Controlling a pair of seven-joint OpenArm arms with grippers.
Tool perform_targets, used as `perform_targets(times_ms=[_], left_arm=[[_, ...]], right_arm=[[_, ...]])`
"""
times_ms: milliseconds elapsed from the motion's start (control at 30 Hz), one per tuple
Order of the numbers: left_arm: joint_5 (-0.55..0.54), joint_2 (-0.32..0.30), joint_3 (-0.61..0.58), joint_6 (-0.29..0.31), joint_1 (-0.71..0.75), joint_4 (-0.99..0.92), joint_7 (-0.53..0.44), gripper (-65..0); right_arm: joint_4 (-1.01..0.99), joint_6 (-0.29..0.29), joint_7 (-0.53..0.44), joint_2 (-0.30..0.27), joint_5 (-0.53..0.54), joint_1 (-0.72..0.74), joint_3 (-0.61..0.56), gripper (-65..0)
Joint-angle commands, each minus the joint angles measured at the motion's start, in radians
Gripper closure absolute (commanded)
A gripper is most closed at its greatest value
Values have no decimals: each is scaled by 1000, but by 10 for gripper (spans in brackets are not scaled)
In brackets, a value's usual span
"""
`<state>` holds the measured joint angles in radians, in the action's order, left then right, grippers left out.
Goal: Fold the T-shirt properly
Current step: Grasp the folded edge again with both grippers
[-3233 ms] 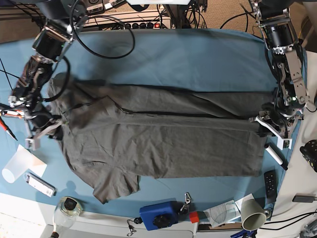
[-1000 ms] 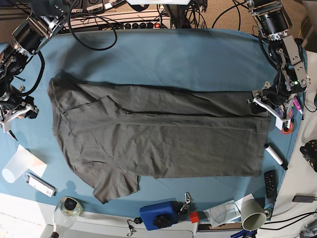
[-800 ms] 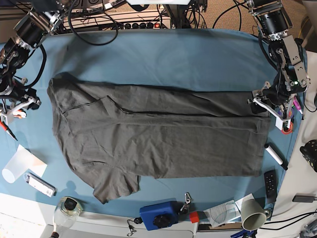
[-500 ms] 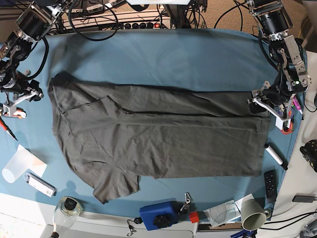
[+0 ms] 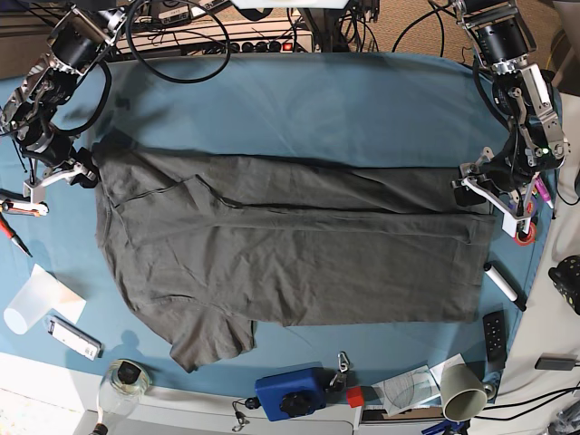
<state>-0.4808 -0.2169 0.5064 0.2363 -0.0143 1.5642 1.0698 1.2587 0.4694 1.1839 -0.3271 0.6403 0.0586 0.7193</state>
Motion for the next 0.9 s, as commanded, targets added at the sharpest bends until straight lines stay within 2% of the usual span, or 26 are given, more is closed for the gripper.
perform_targets(times_ms=[0, 167, 300, 467, 500, 567, 667, 700, 867], left_arm=[[-3, -5, 0, 1, -2, 6, 32, -365], [-3, -5, 0, 0, -2, 6, 31, -365], [-3, -5, 0, 0, -2, 6, 31, -365], [-3, -5, 0, 0, -2, 6, 31, -362], [-3, -5, 0, 0, -2, 6, 31, -344], [-3, -5, 0, 0, -2, 6, 31, -258], [-3, -5, 0, -13, -2, 6, 31, -34], [-3, -5, 0, -22, -2, 6, 31, 0], [16, -8, 0, -26, -2, 6, 45, 0]], right_arm=[[-18, 1, 70, 0, -47, -6, -4, -157], [-18, 38, 135, 1, 39, -6, -5, -157], [-18, 38, 135, 1, 41, -6, -5, -148], [-18, 38, 134, 1, 40, -6, -19, -11], [-18, 38, 134, 0, 35, -6, -32, 0], [-18, 38, 132, 0, 5, -6, -69, 0], [-17, 39, 91, 0, -54, -6, -123, 0], [-16, 39, 72, 0, -75, -6, -134, 0], [-15, 38, 43, 0, -88, -6, -119, 0]])
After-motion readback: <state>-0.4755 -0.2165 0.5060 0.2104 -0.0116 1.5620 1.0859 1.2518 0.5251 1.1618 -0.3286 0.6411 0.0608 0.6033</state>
